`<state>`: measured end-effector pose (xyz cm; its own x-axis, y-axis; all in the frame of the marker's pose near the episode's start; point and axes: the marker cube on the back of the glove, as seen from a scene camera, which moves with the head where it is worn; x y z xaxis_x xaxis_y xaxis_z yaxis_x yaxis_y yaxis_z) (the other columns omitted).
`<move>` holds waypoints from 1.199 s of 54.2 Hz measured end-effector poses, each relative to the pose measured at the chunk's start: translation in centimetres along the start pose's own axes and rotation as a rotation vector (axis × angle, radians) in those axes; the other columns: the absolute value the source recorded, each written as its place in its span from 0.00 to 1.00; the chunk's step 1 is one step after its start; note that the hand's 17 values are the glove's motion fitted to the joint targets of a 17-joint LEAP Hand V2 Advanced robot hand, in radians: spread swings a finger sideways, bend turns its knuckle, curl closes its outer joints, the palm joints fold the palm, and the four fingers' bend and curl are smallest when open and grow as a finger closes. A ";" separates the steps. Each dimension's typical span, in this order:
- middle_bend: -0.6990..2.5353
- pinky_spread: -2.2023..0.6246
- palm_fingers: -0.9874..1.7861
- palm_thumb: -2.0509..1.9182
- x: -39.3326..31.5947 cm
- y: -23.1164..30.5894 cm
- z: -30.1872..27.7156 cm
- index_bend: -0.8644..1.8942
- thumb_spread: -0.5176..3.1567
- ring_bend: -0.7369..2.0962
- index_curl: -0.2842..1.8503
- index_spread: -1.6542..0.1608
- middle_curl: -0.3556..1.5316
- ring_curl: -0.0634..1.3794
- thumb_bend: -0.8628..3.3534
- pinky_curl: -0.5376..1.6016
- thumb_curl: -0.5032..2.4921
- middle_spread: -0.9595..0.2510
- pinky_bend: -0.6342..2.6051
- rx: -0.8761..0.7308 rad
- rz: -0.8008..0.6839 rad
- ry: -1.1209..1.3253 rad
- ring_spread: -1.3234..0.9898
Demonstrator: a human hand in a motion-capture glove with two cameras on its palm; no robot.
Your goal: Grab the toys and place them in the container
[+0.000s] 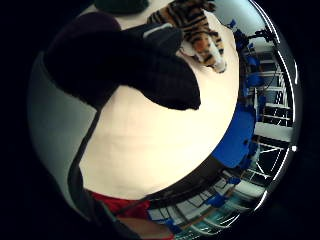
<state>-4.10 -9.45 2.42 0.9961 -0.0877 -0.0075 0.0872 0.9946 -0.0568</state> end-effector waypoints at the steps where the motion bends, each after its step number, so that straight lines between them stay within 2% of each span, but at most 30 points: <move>1: 0.26 0.81 0.31 0.49 0.0 -0.4 0.2 0.36 0.44 0.34 0.23 0.73 0.33 0.18 0.19 0.44 0.23 0.70 0.52 -0.014 0.007 -0.001 0.54; 11: 0.25 0.81 0.30 0.49 0.1 -3.5 2.8 0.36 0.42 0.33 0.23 0.72 0.31 0.18 0.19 0.46 0.23 0.73 0.58 -0.146 0.082 0.080 0.57; 18: 0.25 0.80 0.32 0.50 0.1 -4.0 4.3 0.36 0.42 0.35 0.23 0.72 0.30 0.20 0.19 0.46 0.23 0.75 0.59 -0.134 0.103 0.122 0.59; 22: 0.26 0.79 0.39 0.52 -0.1 -3.8 4.1 0.40 0.43 0.40 0.24 0.71 0.30 0.22 0.20 0.44 0.24 0.75 0.56 -0.136 0.105 0.131 0.58; 28: 0.29 0.75 0.49 0.56 -0.6 -3.8 3.5 0.44 0.47 0.45 0.27 0.70 0.32 0.25 0.22 0.41 0.26 0.69 0.50 -0.091 0.099 0.166 0.54; 29: 0.29 0.75 0.49 0.56 -0.8 -3.8 3.4 0.44 0.48 0.46 0.27 0.70 0.32 0.25 0.22 0.41 0.26 0.68 0.50 -0.081 0.096 0.180 0.53; 31: 0.31 0.70 0.59 0.60 -1.1 -3.7 3.1 0.41 0.49 0.50 0.26 0.71 0.33 0.27 0.25 0.41 0.28 0.65 0.52 -0.065 0.088 0.205 0.49; 37: 0.32 0.66 0.64 0.65 -2.4 -2.8 2.2 0.40 0.46 0.52 0.27 0.71 0.35 0.30 0.27 0.41 0.31 0.58 0.52 -0.032 0.055 0.127 0.43; 43: 0.34 0.64 0.67 0.67 -4.7 -1.3 0.2 0.41 0.43 0.53 0.30 0.70 0.37 0.32 0.27 0.41 0.34 0.52 0.50 0.029 0.002 0.033 0.38; 50: 0.35 0.63 0.69 0.68 -7.2 -0.7 -5.2 0.42 0.40 0.53 0.32 0.70 0.39 0.33 0.26 0.42 0.36 0.48 0.49 0.108 -0.045 -0.019 0.36; 58: 0.35 0.63 0.69 0.68 -9.1 -3.2 -11.1 0.42 0.37 0.52 0.34 0.69 0.41 0.34 0.26 0.42 0.39 0.46 0.49 0.152 -0.043 -0.076 0.34; 65: 0.35 0.62 0.69 0.68 -12.0 -6.1 -13.8 0.42 0.36 0.52 0.37 0.69 0.42 0.35 0.25 0.42 0.41 0.44 0.48 0.148 -0.060 -0.095 0.33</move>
<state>-16.77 -15.21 -10.87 0.9852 -0.1483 0.0864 0.1402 0.9857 0.0934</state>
